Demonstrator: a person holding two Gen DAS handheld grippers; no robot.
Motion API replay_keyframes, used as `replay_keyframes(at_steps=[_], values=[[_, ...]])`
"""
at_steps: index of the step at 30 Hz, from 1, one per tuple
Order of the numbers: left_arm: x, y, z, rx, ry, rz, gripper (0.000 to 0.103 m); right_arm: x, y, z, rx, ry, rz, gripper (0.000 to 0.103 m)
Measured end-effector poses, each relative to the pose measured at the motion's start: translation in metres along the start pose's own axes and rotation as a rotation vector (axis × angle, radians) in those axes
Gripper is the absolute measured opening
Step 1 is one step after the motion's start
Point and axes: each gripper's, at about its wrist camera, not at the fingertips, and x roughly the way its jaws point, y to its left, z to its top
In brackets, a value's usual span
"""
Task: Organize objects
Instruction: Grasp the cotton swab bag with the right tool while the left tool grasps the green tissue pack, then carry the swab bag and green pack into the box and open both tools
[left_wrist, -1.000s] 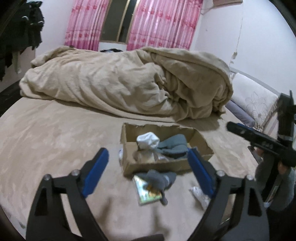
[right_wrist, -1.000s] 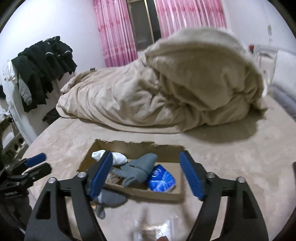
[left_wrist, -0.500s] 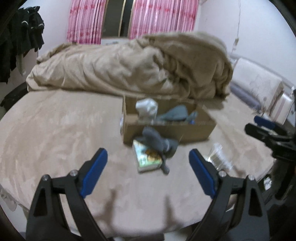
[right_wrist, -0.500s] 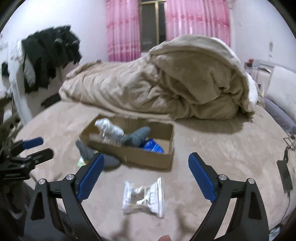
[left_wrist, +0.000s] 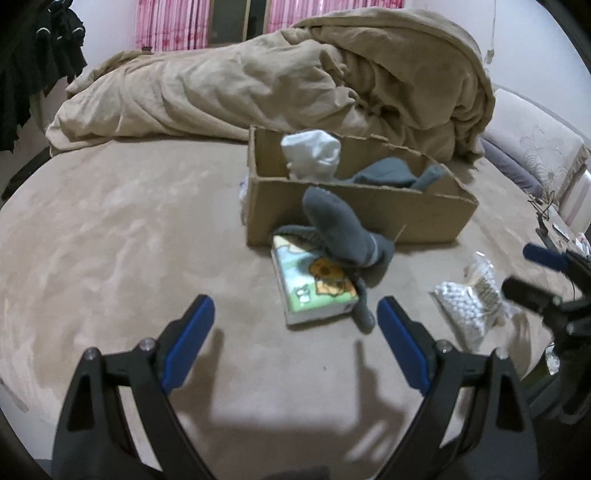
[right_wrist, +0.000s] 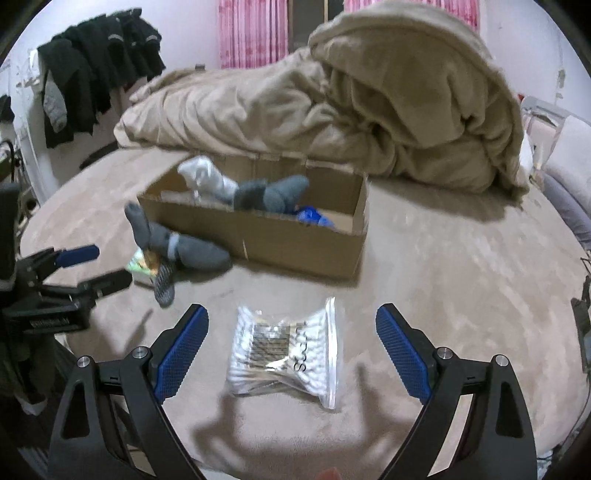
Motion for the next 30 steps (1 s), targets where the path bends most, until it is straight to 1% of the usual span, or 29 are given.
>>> replay_keyframes(at_steps=[1,3,4,5,6,7,8,11,12,13,14,15,16,19,23,30], values=[[0.003,0.000,0.001,-0.003,0.010,0.007,0.091,0.005,0.000,-0.002,-0.002,0.016,0.000,0.094],[0.013,0.003,0.002,-0.038,0.020,-0.027,0.091,0.015,-0.001,-0.005,0.002,0.046,0.002,0.094],[0.017,0.005,0.003,-0.051,0.028,-0.026,0.091,0.020,-0.002,-0.007,0.012,0.061,-0.001,0.094],[0.024,0.007,0.005,-0.069,0.053,-0.023,0.091,0.023,-0.003,-0.008,0.017,0.070,-0.001,0.094],[0.030,0.009,0.007,-0.094,0.078,-0.056,0.091,0.027,-0.003,-0.009,0.020,0.078,0.001,0.094],[0.032,0.007,0.008,-0.097,0.081,-0.062,0.091,0.030,-0.004,-0.010,0.022,0.087,-0.004,0.094],[0.034,0.004,0.009,-0.081,0.079,-0.047,0.091,0.033,-0.005,-0.011,0.027,0.099,-0.007,0.094],[0.039,-0.004,0.007,-0.033,0.073,-0.011,0.090,0.041,-0.004,-0.014,0.030,0.124,0.023,0.094],[0.039,-0.006,0.007,-0.027,0.069,-0.007,0.088,0.044,-0.004,-0.015,0.033,0.144,0.028,0.094],[0.039,-0.006,0.007,-0.024,0.064,-0.008,0.081,0.045,-0.005,-0.015,0.050,0.163,0.047,0.092],[0.038,-0.005,0.008,-0.022,0.061,-0.005,0.077,0.044,-0.006,-0.016,0.067,0.168,0.081,0.082],[0.037,-0.004,0.008,-0.025,0.060,-0.010,0.071,0.043,-0.006,-0.016,0.066,0.166,0.103,0.073],[0.036,-0.003,0.008,-0.030,0.059,-0.021,0.064,0.041,-0.004,-0.017,0.057,0.165,0.097,0.073],[0.032,-0.003,0.006,-0.017,0.054,-0.040,0.050,0.036,0.000,-0.018,0.031,0.156,0.084,0.072],[0.022,-0.005,0.000,-0.001,0.054,-0.062,0.050,0.032,-0.003,-0.018,0.044,0.158,0.094,0.072],[-0.006,-0.003,-0.003,0.007,0.023,-0.075,0.049,0.017,-0.009,-0.010,0.076,0.116,0.098,0.071]])
